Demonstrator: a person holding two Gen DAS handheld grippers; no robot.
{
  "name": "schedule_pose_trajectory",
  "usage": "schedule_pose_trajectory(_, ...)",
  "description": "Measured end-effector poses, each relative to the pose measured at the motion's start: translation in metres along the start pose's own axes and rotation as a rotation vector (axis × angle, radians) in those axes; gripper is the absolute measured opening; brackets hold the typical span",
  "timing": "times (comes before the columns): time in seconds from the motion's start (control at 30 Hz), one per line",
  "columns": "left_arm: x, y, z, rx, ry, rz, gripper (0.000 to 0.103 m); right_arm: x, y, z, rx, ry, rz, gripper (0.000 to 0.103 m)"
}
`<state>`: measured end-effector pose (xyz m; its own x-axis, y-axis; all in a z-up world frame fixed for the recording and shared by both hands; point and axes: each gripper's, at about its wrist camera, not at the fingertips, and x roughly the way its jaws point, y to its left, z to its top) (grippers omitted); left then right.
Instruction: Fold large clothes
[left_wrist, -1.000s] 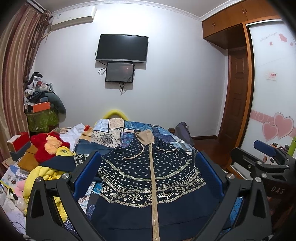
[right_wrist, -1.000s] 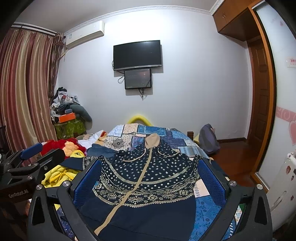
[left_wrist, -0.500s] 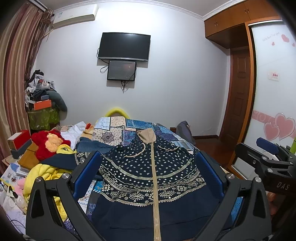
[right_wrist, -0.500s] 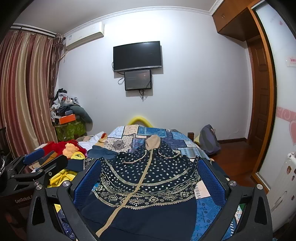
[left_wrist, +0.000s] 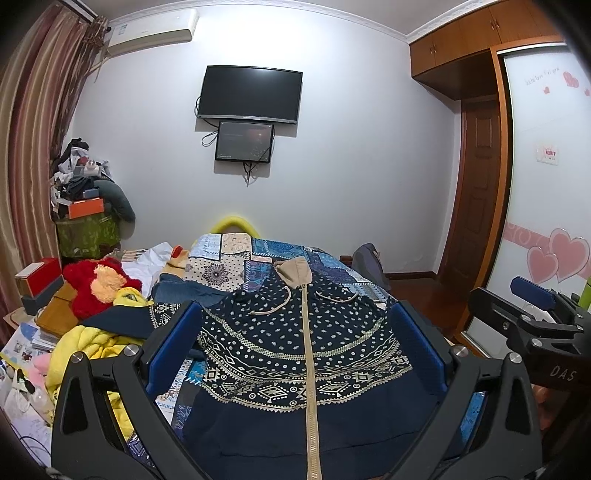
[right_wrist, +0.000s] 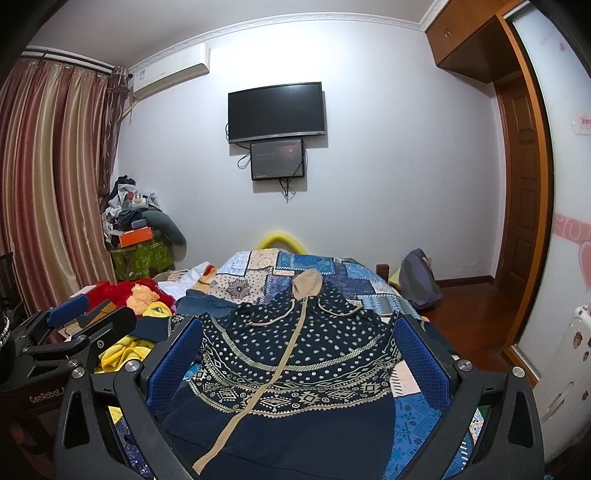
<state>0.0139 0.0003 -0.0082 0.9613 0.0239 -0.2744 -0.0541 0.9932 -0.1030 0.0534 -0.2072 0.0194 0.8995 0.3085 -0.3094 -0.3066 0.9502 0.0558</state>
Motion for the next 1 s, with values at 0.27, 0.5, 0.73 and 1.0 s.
schedule_pose_trajectory(0.27,0.000,0.003,-0.001,-0.001,-0.002,0.010,0.103,0.001,0.000,-0.001,0.000,0.001,0.000,0.103)
schedule_pose_trajectory(0.5,0.007,0.012,-0.003,-0.015,0.010,0.021,0.103,0.007,0.004,-0.004,-0.005,0.026,-0.013,0.103)
schedule_pose_trajectory(0.73,0.024,0.028,-0.010,-0.038,0.038,0.039,0.103,0.025,0.008,-0.006,-0.033,0.071,-0.025,0.103)
schedule_pose_trajectory(1.0,0.070,0.070,-0.015,-0.065,0.093,0.105,0.103,0.079,0.025,-0.011,-0.101,0.148,-0.036,0.103)
